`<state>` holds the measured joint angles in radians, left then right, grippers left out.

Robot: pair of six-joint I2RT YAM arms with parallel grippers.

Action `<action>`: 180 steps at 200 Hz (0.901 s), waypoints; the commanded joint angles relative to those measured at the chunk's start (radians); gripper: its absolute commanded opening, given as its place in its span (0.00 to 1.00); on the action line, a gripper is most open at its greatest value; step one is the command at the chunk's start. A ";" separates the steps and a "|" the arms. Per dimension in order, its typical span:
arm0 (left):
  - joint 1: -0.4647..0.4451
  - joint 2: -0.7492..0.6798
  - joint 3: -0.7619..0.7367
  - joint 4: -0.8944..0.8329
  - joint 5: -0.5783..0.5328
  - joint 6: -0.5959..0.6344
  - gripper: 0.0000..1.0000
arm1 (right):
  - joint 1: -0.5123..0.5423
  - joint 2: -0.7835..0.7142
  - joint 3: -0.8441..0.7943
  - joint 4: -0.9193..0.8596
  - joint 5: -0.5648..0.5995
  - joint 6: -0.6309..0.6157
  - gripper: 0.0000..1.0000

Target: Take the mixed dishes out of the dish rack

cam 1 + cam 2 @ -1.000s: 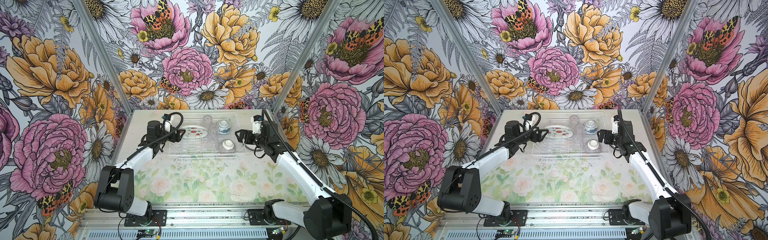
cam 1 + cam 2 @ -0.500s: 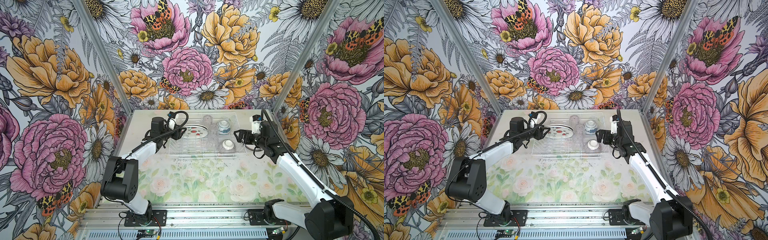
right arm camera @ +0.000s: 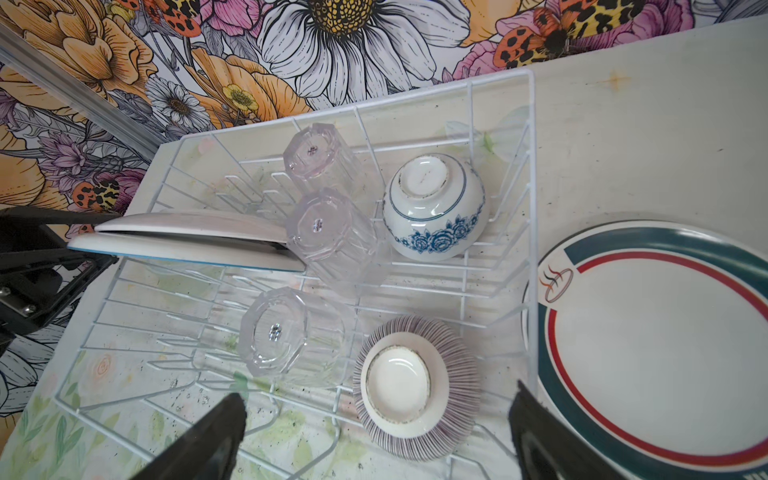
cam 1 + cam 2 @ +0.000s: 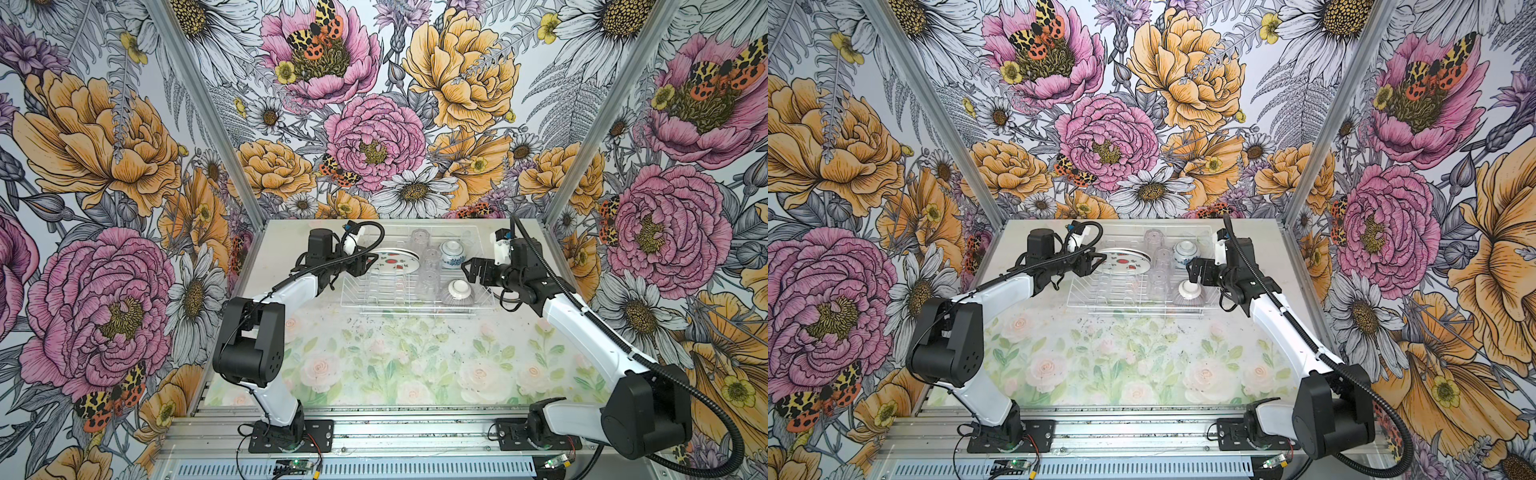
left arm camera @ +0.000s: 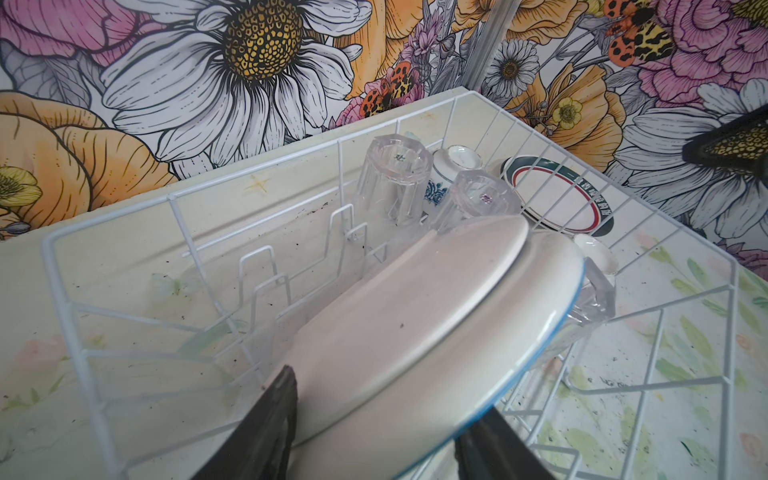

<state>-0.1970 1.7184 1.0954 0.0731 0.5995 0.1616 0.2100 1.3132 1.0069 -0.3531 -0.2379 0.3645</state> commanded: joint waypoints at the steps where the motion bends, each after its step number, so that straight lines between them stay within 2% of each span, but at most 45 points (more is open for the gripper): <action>1: -0.019 0.041 0.026 -0.090 0.058 0.034 0.57 | 0.011 0.026 0.051 0.046 -0.017 -0.015 0.99; 103: -0.002 0.041 0.037 -0.105 0.012 0.060 0.33 | 0.025 0.134 0.093 0.089 -0.039 -0.010 1.00; 180: 0.068 0.004 0.008 -0.033 0.026 0.050 0.27 | 0.025 0.193 0.107 0.104 -0.062 -0.021 1.00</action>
<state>-0.1638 1.7432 1.1271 0.0422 0.5934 0.2726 0.2298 1.4826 1.0805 -0.2852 -0.2787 0.3569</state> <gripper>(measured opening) 0.294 0.995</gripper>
